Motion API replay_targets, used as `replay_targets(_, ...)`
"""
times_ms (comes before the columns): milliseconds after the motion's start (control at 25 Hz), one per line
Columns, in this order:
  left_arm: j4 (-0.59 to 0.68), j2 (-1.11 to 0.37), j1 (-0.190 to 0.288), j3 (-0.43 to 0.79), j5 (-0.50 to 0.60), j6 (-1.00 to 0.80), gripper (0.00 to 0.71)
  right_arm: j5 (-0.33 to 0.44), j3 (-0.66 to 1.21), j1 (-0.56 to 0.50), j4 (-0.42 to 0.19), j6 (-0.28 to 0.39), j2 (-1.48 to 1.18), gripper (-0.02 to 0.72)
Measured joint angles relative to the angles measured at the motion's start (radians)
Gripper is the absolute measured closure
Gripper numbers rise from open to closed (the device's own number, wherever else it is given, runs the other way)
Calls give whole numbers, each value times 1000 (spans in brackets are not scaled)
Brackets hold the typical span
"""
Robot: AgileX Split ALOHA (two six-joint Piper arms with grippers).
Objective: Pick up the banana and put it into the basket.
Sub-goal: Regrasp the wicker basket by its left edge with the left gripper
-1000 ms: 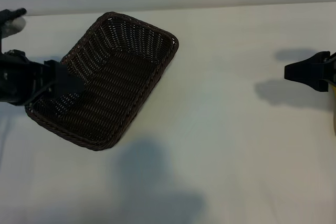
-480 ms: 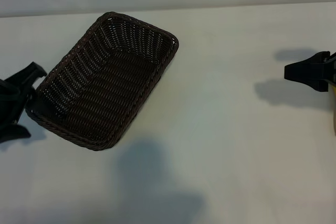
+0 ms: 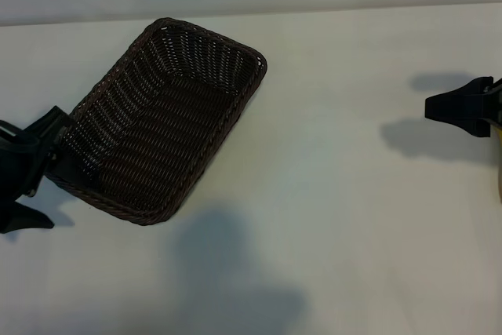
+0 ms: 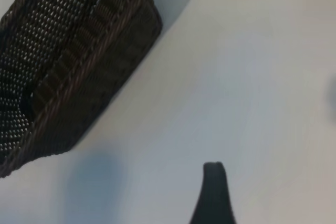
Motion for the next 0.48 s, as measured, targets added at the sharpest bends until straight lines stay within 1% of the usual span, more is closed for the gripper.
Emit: replay_targets(480, -45, 128, 0, -1, -119, 24, 140, 0, 0, 0, 0, 0, 0, 133)
